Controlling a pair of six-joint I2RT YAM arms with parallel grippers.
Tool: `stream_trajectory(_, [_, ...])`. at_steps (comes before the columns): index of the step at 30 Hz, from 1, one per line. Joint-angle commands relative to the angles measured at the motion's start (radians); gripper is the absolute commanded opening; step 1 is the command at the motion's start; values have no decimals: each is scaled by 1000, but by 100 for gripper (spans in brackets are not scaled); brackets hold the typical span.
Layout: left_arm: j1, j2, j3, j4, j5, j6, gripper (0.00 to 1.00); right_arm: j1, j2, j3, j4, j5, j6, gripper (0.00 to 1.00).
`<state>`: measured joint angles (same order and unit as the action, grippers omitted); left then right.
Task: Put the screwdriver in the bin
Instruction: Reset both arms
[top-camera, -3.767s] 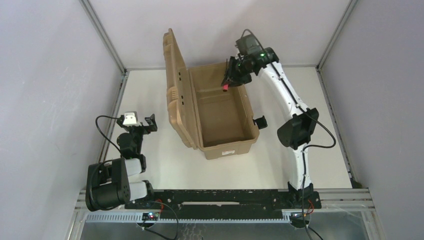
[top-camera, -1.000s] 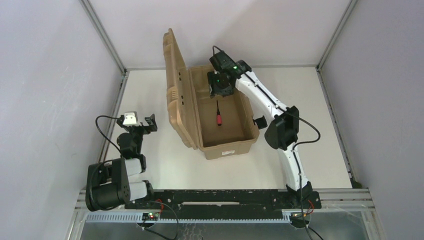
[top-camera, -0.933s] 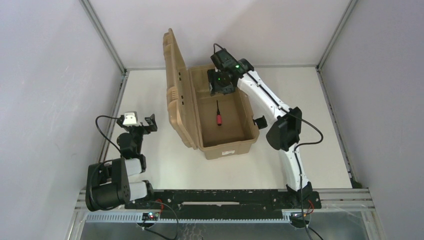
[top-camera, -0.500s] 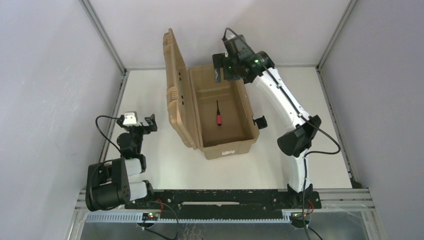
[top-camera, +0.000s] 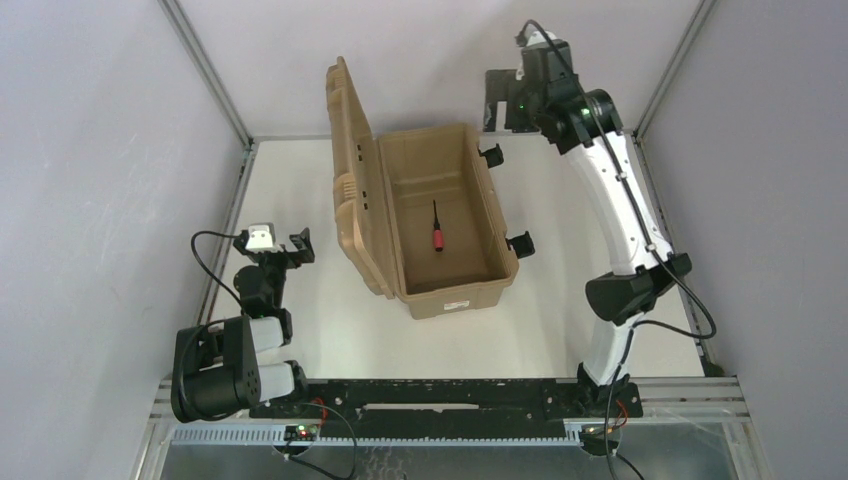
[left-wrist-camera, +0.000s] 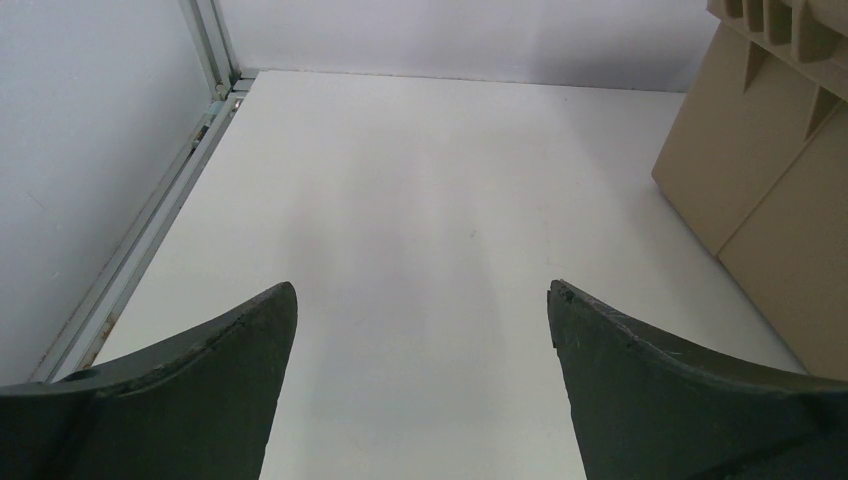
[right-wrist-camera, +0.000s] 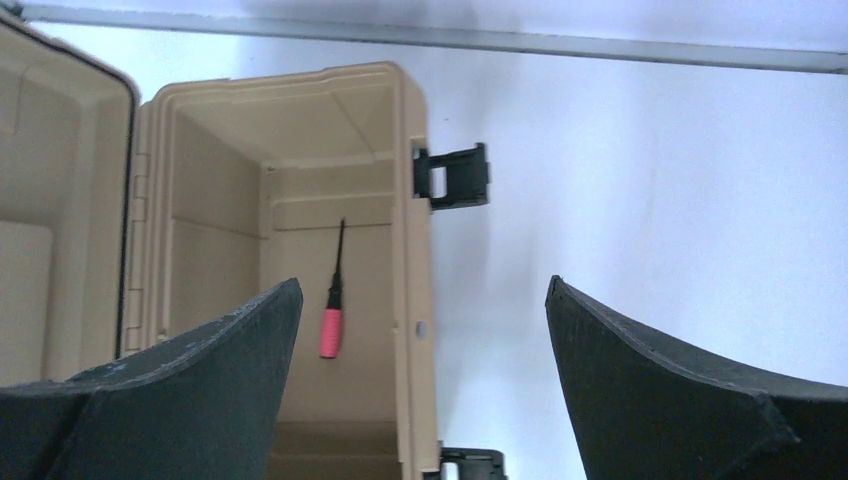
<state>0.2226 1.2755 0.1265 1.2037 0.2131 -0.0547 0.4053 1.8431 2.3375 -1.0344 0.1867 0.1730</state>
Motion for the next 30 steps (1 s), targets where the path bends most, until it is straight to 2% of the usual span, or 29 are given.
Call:
stream_trajectory(1, [-3, -3, -16, 39, -1, -10, 100, -63, -101, -101, 73, 10, -31, 100])
stream_trajectory(12, [-2, -2, -16, 40, -1, -10, 100, -235, -314, -485, 261, -30, -26, 100])
stream_trajectory(24, [-1, -2, -15, 40, -1, -10, 100, -325, -503, -911, 501, -75, -19, 100])
stream_trajectory(30, [-2, -2, -15, 40, 0, -10, 100, -344, -559, -1053, 571, -86, -17, 100])
